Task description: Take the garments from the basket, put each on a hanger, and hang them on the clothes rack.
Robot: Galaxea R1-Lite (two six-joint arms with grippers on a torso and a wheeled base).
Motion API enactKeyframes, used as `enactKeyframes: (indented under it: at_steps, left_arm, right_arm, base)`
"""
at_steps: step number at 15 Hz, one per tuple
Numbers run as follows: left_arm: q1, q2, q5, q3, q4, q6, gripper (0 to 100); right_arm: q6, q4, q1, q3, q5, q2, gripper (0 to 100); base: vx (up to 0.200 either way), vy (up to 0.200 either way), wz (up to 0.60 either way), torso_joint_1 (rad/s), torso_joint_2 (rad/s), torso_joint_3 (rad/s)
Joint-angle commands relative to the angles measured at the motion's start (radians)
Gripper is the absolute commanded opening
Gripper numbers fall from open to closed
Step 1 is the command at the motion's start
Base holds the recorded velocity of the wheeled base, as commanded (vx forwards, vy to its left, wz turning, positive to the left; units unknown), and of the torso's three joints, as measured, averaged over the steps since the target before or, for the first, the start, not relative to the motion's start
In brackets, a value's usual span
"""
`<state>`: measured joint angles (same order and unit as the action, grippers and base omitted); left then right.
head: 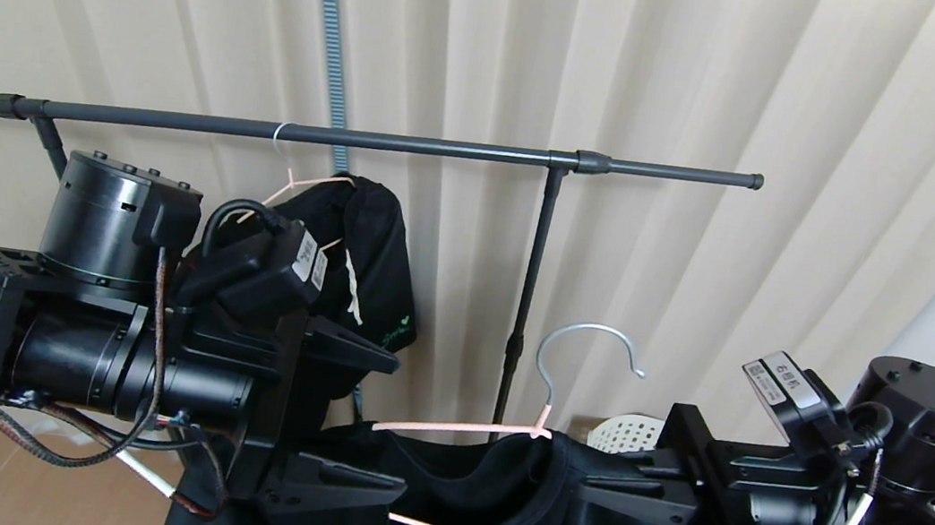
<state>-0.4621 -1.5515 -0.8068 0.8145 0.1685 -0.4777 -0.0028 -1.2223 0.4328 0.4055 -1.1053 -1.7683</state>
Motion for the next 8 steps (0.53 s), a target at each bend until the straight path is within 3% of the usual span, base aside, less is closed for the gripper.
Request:
enactKeyframes:
  at_steps: [1,4,8]
  left_arm:
    - [-0.003,-0.002,0.001,-0.005,-0.001,-0.012,100]
    - [0.002,-0.001,0.003,-0.04,-0.001,-0.062,100]
    - [0.008,-0.019,0.029,-0.054,0.0,-0.064,100]
  right_arm:
    - [0.0,-0.002,0.0,-0.001,0.001,0.006,0]
    - [0.0,-0.002,0.0,0.004,0.001,0.007,0]
    - [0.0,-0.002,-0.002,0.003,0.001,0.024,0]
  base:
    - [0.0,0.0,0.0,0.0,0.0,0.0]
    - [0.0,0.0,0.0,0.0,0.0,0.0]
    - [0.0,0.0,0.0,0.0,0.0,0.0]
